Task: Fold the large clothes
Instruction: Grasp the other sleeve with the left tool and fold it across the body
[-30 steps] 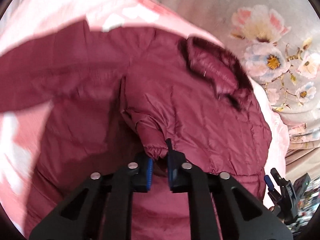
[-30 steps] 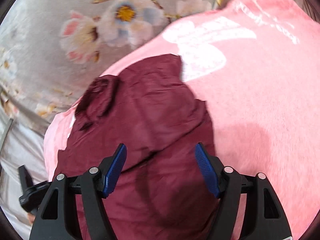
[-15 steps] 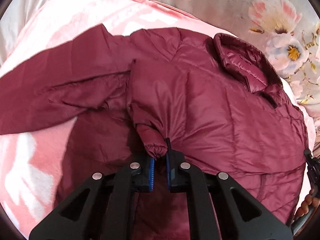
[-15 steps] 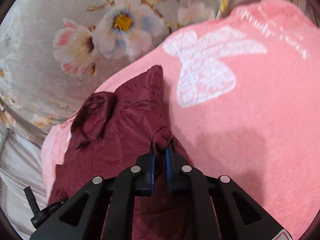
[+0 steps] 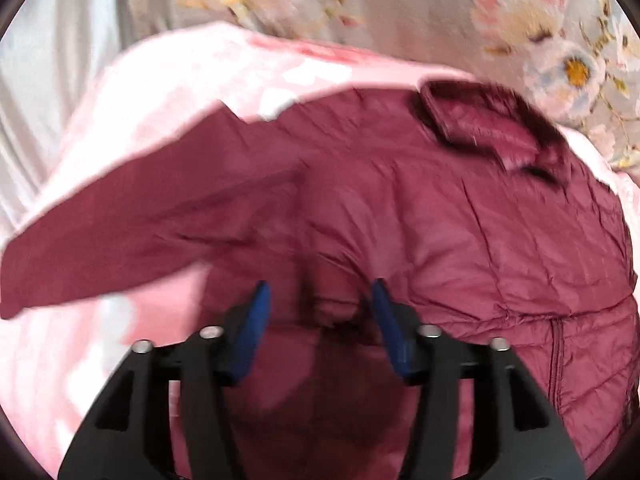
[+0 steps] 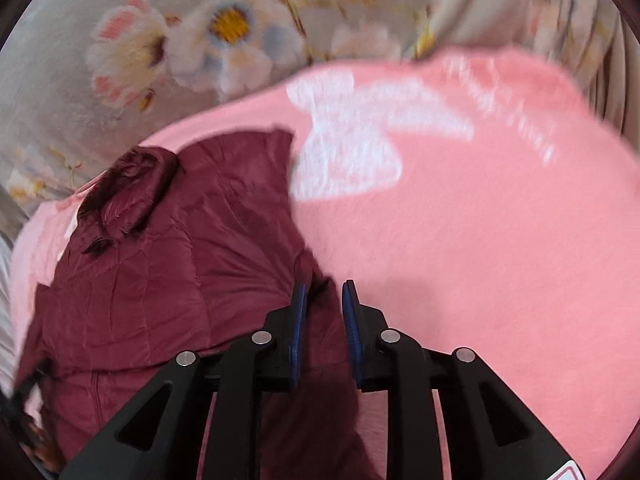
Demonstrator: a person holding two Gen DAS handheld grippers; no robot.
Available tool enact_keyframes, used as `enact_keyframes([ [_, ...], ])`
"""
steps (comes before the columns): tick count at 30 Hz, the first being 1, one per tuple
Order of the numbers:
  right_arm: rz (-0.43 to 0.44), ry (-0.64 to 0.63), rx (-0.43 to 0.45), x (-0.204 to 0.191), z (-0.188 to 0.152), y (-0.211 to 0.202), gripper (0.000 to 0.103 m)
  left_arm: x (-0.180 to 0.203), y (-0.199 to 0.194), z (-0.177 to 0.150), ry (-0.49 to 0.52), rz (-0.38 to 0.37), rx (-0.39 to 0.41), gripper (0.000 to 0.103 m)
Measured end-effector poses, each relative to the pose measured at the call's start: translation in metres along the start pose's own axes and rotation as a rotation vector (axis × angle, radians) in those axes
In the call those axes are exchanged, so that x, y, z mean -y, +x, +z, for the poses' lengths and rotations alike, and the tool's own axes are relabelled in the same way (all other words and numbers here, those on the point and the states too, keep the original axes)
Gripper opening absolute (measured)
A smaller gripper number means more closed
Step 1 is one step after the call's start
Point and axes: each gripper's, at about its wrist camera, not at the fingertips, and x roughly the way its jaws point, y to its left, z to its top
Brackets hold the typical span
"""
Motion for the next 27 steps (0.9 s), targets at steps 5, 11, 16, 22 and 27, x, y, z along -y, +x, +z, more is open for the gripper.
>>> enact_keyframes([
  [5,-0.004,-0.170,0.062,-0.047,0.027,-0.006,0.021,0.007,-0.016,0.048,-0.005,-0.015,0.050,0.056],
  [11,0.033,-0.277,-0.074,-0.096,0.057,0.079,0.020,0.041,0.055,0.076,0.003,-0.046,-0.091,0.056],
  [16,-0.021,-0.209,-0.063,-0.071,0.078,0.112,0.004,0.048,0.095,0.061,0.030,-0.022,-0.110,0.058],
  [22,-0.017,-0.158,-0.042,-0.052,0.069,0.131,0.003,0.060,0.099,0.043,0.088,0.019,-0.015,0.058],
  [27,-0.093,-0.220,-0.040,-0.066,0.070,0.127,0.005,0.063,0.094,0.046,0.103,0.038,-0.009,0.058],
])
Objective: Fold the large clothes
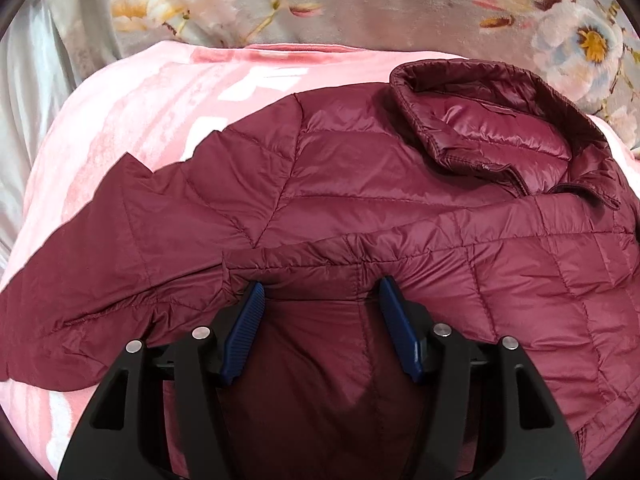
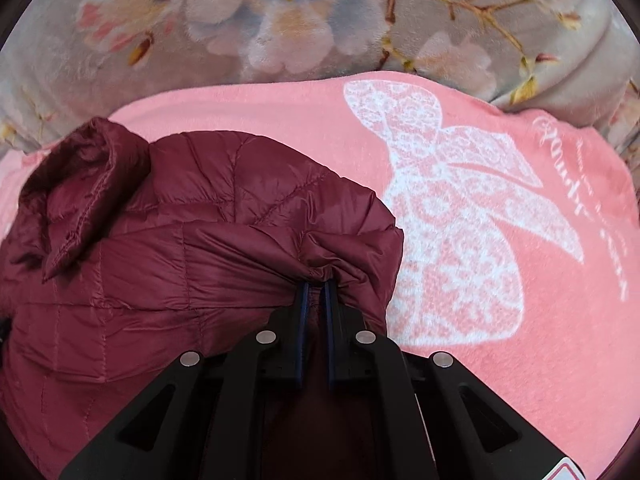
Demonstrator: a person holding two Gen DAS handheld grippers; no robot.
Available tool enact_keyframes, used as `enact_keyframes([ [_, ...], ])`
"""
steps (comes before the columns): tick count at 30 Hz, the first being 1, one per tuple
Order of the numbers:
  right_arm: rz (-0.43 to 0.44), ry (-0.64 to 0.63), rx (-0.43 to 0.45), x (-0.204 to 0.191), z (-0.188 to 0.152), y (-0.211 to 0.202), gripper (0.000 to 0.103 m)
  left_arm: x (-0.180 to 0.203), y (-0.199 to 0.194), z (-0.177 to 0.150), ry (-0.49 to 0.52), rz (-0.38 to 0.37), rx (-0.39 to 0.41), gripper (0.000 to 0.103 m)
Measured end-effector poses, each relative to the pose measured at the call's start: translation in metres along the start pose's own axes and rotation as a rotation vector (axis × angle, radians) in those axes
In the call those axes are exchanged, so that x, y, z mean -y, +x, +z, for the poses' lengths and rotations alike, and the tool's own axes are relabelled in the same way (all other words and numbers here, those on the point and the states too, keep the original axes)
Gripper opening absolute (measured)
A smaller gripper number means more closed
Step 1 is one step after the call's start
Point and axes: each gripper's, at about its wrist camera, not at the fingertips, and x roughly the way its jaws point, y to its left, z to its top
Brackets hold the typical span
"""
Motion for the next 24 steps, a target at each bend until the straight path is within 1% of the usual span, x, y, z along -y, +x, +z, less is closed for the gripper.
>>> enact_keyframes([
  [1,-0.012,0.006,-0.002,-0.001,0.000,-0.008,0.009,0.000,-0.006,-0.001,0.006,0.015,-0.001,0.058],
  [2,0.005,0.026,0.008,-0.003,-0.002,-0.021,0.019,-0.001,-0.013,-0.001,0.008,0.027,-0.003,0.057],
  [3,0.074,0.048,0.030,-0.006,-0.007,-0.043,0.020,-0.004,-0.027,-0.003,-0.004,0.011,0.000,0.058],
  [4,0.133,0.041,0.040,-0.013,-0.014,-0.061,0.020,-0.007,-0.040,-0.006,-0.017,-0.020,0.004,0.058],
  [5,0.171,0.004,0.042,-0.025,-0.022,-0.076,0.020,-0.009,-0.056,-0.011,-0.025,-0.060,0.006,0.058],
  [8,0.221,-0.105,0.027,-0.061,-0.047,-0.097,0.020,-0.001,-0.082,-0.026,-0.004,-0.105,0.006,0.058],
  [9,0.248,-0.140,0.005,-0.076,-0.058,-0.099,0.020,0.003,-0.084,-0.031,0.004,-0.111,-0.003,0.058],
  [11,0.276,-0.176,-0.035,-0.097,-0.074,-0.096,0.020,0.011,-0.082,-0.041,0.026,-0.130,-0.040,0.058],
  [13,0.261,-0.204,-0.051,-0.111,-0.087,-0.091,0.020,0.013,-0.073,-0.047,0.029,-0.108,-0.057,0.058],
  [15,0.244,-0.211,-0.051,-0.115,-0.092,-0.085,0.019,0.009,-0.064,-0.052,0.004,-0.127,-0.071,0.059],
  [17,0.248,-0.199,-0.043,-0.113,-0.095,-0.081,0.019,0.008,-0.063,-0.056,-0.011,-0.136,-0.054,0.060],
  [19,0.248,-0.192,-0.035,-0.113,-0.098,-0.080,0.019,0.010,-0.063,-0.060,-0.005,-0.120,-0.030,0.061],
  [22,0.211,-0.218,-0.013,-0.120,-0.102,-0.083,0.019,0.015,-0.064,-0.062,0.009,-0.095,-0.005,0.061],
  [24,0.171,-0.249,0.002,-0.128,-0.104,-0.086,0.019,0.014,-0.064,-0.061,0.006,-0.098,-0.002,0.062],
])
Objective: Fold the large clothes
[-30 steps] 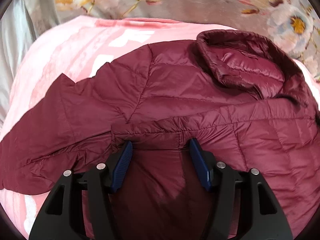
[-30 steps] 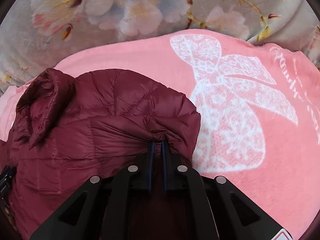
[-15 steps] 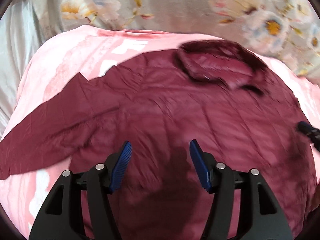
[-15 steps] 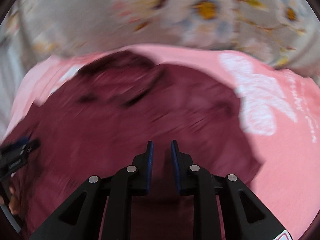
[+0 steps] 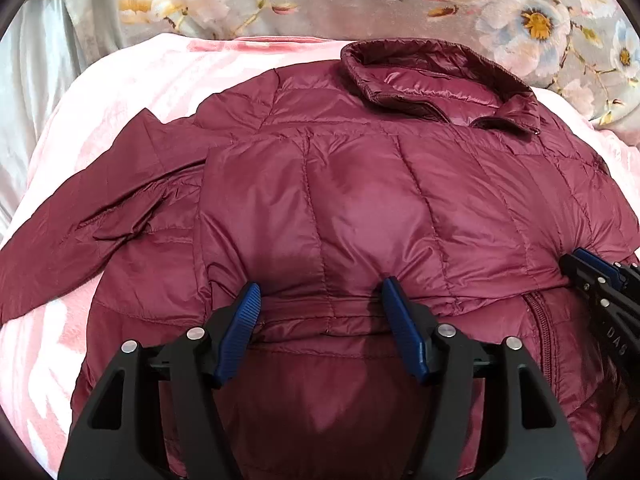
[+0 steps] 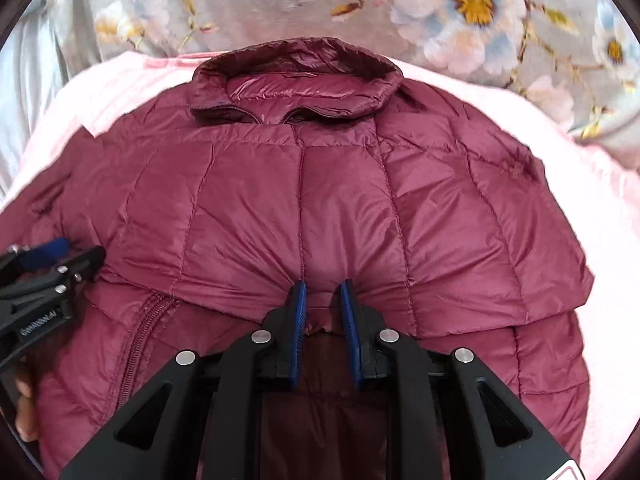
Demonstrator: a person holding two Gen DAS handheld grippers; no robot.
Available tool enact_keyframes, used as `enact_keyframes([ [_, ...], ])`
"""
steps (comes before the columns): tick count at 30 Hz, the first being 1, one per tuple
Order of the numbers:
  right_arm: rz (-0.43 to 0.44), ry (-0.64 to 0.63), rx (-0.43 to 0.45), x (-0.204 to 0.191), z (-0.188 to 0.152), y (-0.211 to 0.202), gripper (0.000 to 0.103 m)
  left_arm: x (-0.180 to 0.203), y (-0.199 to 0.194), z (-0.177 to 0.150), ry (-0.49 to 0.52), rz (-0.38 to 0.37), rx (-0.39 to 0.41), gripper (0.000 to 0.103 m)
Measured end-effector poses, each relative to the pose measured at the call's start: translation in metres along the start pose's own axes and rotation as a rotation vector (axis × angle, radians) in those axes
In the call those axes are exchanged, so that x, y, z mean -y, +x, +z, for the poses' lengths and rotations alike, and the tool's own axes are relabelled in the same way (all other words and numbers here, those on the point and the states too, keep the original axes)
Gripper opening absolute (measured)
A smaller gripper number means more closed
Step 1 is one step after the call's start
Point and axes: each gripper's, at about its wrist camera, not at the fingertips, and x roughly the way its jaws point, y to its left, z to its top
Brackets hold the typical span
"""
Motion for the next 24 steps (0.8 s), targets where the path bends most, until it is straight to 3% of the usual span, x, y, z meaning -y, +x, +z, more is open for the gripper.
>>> enact_keyframes([
  [4,-0.038,-0.029,0.004,-0.006,-0.001,0.000,0.020,0.000,0.000,-0.001,0.000,0.002,0.006,0.062],
  [19,-0.044,-0.023,0.005,-0.004,-0.001,0.001,0.021,0.001,-0.001,-0.001,0.005,0.017,0.016,0.064],
  [24,-0.036,-0.009,0.005,-0.001,0.000,0.001,0.023,-0.011,-0.009,-0.002,-0.048,-0.034,0.035,0.068],
])
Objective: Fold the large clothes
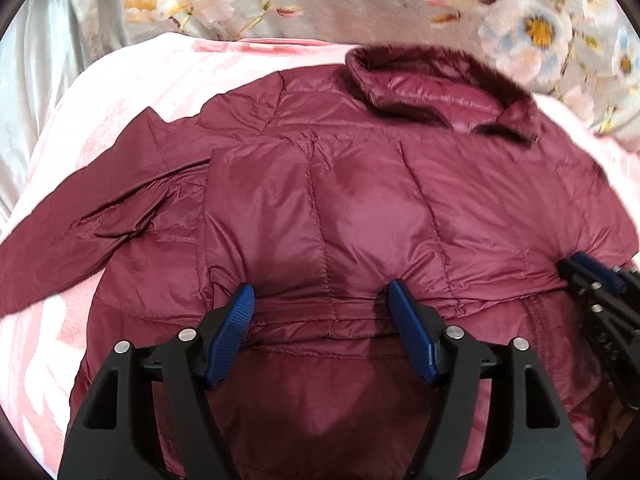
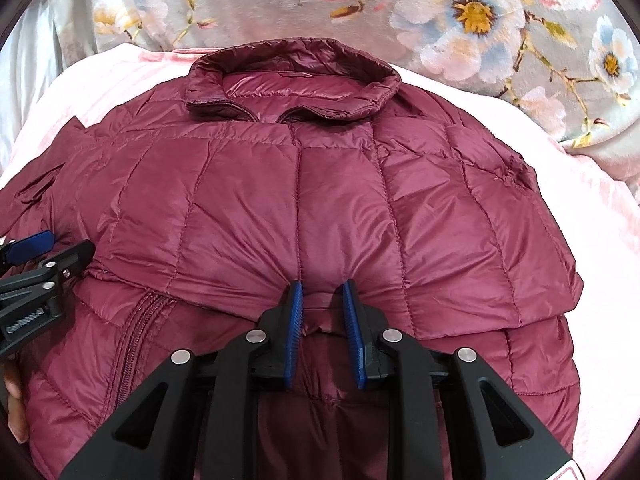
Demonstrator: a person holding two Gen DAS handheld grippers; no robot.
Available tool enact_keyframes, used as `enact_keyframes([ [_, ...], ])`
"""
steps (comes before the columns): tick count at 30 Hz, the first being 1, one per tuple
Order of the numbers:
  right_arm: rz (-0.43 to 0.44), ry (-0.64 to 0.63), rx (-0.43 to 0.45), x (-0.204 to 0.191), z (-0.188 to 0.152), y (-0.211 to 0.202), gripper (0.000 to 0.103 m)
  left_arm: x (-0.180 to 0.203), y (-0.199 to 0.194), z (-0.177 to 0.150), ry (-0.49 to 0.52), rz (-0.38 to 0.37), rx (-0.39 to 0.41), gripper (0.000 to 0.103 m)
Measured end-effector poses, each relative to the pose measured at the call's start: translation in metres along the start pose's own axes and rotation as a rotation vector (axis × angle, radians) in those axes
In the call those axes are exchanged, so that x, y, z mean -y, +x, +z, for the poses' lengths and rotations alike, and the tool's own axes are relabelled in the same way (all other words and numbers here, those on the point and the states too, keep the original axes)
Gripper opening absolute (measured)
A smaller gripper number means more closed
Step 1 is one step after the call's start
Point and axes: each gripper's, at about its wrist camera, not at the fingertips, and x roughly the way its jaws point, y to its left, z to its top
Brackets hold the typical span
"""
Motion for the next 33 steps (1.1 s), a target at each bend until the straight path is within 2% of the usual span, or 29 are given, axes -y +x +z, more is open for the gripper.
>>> enact_keyframes([
  [1,0.000,0.004,0.001,0.001,0.000,0.000,0.026,-0.008,-0.008,-0.001,-0.027,-0.025,0.008,0.068],
  [3,-0.019,0.013,0.013,0.002,0.000,-0.006,0.033,-0.035,-0.034,-0.005,-0.100,-0.055,0.030,0.080],
  [5,-0.034,0.022,0.035,0.000,-0.006,-0.026,0.035,-0.066,-0.058,-0.009,-0.160,-0.082,0.063,0.087],
  [7,0.031,0.025,0.063,-0.005,-0.016,-0.051,0.052,-0.113,-0.083,-0.015,-0.218,-0.016,0.096,0.089],
  [9,0.095,0.037,0.085,-0.014,-0.035,-0.078,0.058,-0.167,-0.095,-0.023,-0.286,0.070,0.090,0.090],
  [13,0.170,0.039,0.062,-0.030,-0.067,-0.094,0.058,-0.286,-0.097,-0.053,-0.517,0.215,0.012,0.090],
  [16,0.168,0.029,0.049,-0.037,-0.084,-0.091,0.059,-0.356,-0.102,-0.079,-0.697,0.295,0.000,0.090],
  [19,0.164,0.039,0.042,-0.038,-0.088,-0.087,0.062,-0.399,-0.107,-0.094,-0.806,0.359,0.022,0.089],
  [23,0.176,0.062,0.027,-0.035,-0.088,-0.082,0.064,-0.419,-0.096,-0.092,-0.855,0.361,0.049,0.089],
  [25,0.177,0.064,0.025,-0.035,-0.089,-0.081,0.065,-0.414,-0.088,-0.079,-0.840,0.372,0.051,0.078],
  [26,0.176,0.066,0.024,-0.034,-0.089,-0.081,0.065,-0.410,-0.083,-0.071,-0.821,0.368,0.046,0.059],
  [27,0.176,0.067,0.024,-0.035,-0.089,-0.081,0.065,-0.409,-0.078,-0.064,-0.806,0.359,0.035,0.032],
  [29,0.176,0.070,0.024,-0.034,-0.089,-0.081,0.066,-0.398,-0.070,-0.042,-0.762,0.326,0.015,0.005],
  [30,0.178,0.074,0.025,-0.034,-0.089,-0.081,0.066,-0.393,-0.069,-0.031,-0.732,0.325,0.024,0.006],
  [33,0.185,0.083,0.025,-0.032,-0.089,-0.080,0.066,-0.342,-0.081,0.014,-0.569,0.362,0.099,0.003],
])
